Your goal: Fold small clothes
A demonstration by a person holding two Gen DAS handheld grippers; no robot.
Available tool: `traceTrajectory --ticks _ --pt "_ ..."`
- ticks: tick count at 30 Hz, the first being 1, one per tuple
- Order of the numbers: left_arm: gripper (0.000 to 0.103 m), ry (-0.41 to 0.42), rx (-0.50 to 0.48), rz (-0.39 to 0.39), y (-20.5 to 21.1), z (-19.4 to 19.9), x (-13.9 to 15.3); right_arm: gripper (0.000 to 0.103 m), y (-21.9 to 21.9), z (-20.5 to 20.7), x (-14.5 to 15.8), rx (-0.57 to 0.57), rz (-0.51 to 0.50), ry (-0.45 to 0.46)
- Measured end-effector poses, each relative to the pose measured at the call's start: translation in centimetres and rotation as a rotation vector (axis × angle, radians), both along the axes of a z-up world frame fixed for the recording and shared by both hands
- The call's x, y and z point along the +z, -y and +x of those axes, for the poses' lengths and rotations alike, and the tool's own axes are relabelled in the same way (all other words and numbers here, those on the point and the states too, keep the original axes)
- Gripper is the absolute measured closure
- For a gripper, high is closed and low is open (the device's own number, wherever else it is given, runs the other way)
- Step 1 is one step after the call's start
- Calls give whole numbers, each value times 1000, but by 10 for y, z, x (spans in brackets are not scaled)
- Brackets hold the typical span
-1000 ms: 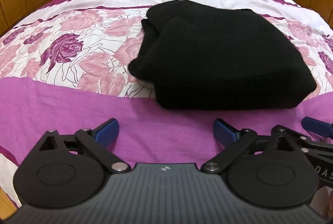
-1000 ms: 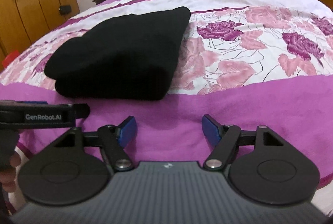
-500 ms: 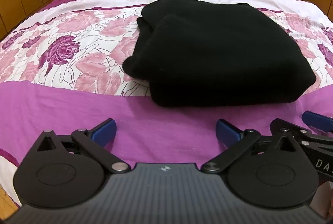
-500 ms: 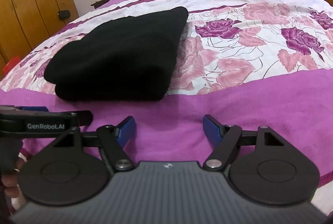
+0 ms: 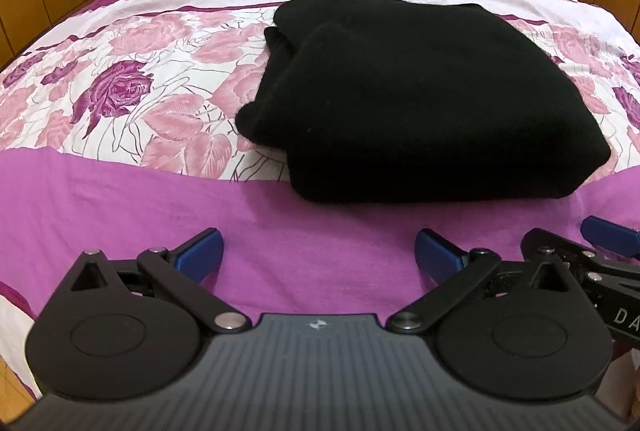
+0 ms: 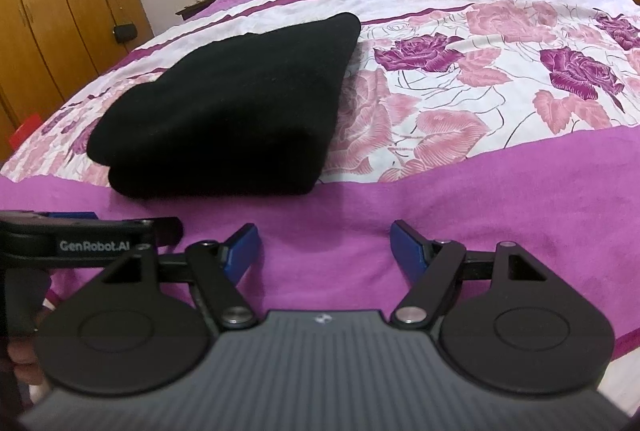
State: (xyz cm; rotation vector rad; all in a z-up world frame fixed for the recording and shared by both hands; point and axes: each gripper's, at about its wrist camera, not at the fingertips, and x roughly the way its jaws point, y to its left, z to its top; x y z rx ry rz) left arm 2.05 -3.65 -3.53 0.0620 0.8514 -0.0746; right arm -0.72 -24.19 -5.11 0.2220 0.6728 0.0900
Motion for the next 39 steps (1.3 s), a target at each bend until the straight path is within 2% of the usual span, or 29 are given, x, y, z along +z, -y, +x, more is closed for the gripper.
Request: traceTrajectory --ticks 24,39 --pt "0 0 -14 27 3 2 -4 28 -4 1 -1 2 -26 -6" --pt "0 -1 -17 28 3 2 -5 28 -2 1 -1 -1 -10 -4"
